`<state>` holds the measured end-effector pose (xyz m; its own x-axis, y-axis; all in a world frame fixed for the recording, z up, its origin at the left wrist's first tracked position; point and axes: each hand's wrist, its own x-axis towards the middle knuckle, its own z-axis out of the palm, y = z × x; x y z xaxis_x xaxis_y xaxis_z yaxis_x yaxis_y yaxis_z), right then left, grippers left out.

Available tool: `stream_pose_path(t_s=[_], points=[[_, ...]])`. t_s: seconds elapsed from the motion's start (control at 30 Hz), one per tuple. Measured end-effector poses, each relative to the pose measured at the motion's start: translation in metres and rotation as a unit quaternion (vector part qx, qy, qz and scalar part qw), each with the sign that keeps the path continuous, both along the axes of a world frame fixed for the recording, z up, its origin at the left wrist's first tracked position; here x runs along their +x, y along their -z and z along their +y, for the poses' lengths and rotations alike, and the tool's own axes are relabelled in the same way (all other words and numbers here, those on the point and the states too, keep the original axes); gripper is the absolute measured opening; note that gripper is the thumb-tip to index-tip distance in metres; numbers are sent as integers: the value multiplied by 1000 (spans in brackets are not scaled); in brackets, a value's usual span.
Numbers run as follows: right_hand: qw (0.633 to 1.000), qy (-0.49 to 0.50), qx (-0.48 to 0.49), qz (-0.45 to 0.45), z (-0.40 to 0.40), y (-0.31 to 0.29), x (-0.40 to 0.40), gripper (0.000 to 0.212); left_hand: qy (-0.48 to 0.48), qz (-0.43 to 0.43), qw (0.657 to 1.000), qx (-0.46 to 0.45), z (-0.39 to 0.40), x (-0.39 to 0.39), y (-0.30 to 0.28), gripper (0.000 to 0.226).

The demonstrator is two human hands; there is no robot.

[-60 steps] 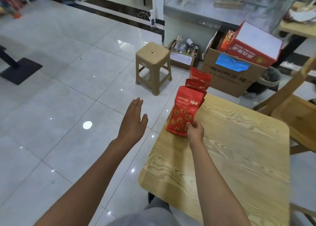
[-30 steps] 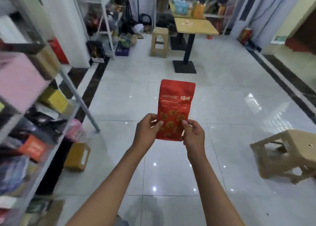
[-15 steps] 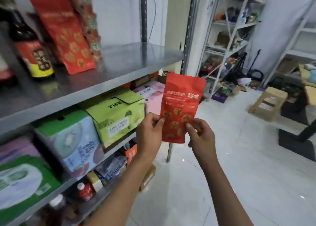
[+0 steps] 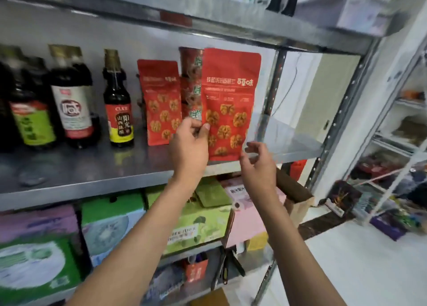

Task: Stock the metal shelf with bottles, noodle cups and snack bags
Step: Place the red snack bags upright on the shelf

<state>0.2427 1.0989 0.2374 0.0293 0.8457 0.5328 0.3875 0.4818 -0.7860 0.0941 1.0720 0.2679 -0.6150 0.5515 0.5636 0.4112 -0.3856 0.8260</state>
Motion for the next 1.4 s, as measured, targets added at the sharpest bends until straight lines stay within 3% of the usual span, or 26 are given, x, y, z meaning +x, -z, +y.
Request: stream_pose_path(t_s=[0.13,0.4,0.6,0.73,0.9,1.13,1.4], points=[[998,-50,-24,-8,61,-19,-22,27,-64,-2,998,-6,43,-28,-9,19],[974,-128,-116,-144,134,-20,-66,35,-163,50,983,-67,97,-45,4,11],[981,-113,-138,-79,166,-3,-69,22,-168,127,972,-100,130,-47,25,10],[978,-110,-144,-105,178,5,-73,13,-168,148,969,-106,140,-56,34,5],[977,-115,-147,-101,182,5,-72,15,-189,141,968,-92,137,-55,31,16],[982,-102,-159,20,175,3,-66,30,-201,138,968,-53,130,-50,25,12],[980,-19,-117,160,142,-1,-48,22,-130,206,969,-39,127,-40,24,9]])
